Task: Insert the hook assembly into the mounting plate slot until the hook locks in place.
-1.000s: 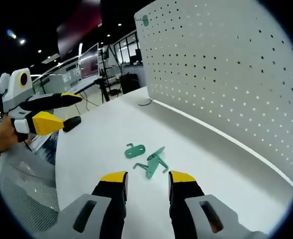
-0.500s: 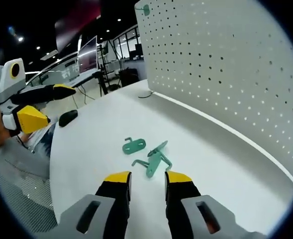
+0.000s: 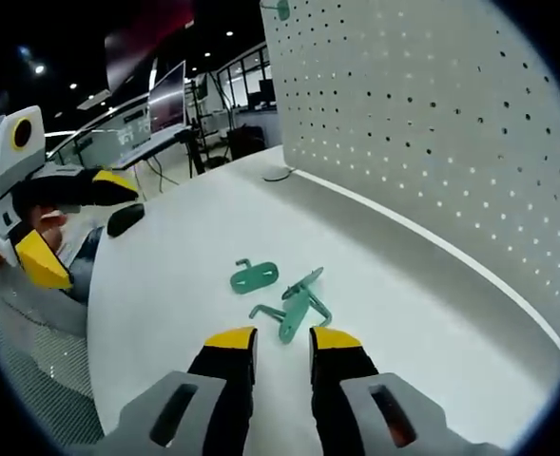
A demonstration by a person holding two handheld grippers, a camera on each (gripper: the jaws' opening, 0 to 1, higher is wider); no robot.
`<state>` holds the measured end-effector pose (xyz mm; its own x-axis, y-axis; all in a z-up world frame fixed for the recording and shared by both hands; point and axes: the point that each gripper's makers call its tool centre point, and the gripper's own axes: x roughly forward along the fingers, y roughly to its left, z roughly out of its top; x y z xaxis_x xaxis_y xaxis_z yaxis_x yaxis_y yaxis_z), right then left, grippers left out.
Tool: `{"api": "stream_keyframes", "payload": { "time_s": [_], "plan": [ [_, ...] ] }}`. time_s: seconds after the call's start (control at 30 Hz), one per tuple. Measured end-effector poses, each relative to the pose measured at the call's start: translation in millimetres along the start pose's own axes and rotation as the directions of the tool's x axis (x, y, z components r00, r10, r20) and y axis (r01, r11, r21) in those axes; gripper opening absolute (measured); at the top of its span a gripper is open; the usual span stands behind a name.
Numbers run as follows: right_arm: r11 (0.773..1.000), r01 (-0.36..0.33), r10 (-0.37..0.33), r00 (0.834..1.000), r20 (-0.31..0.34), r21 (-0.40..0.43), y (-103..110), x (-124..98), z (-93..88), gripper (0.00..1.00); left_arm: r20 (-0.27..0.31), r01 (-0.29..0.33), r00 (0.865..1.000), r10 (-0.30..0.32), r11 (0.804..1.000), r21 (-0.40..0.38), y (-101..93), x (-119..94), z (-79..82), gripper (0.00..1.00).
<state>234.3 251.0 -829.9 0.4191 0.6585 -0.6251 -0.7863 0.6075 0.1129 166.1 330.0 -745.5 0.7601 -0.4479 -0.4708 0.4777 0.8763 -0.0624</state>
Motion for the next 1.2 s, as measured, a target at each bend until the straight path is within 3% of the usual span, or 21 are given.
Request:
{"api": "stream_keyframes", "payload": {
  "time_s": [0.57,1.2],
  "plan": [
    [0.999,0.004,-0.004,1.0,-0.001,-0.053,3.4,7.7,4.5,0.17,-0.025,0.05,0.998,-0.049,0.998,0.04,-0.4,0.0,-0.8,0.6],
    [0.993,0.059,-0.062,0.998,-0.026,-0.102,-10.3,6.3,-2.0,0.06,-0.034,0.079,0.996,-0.077,0.996,0.049,2.8,-1.6,-0.8,0.6]
  ]
}}
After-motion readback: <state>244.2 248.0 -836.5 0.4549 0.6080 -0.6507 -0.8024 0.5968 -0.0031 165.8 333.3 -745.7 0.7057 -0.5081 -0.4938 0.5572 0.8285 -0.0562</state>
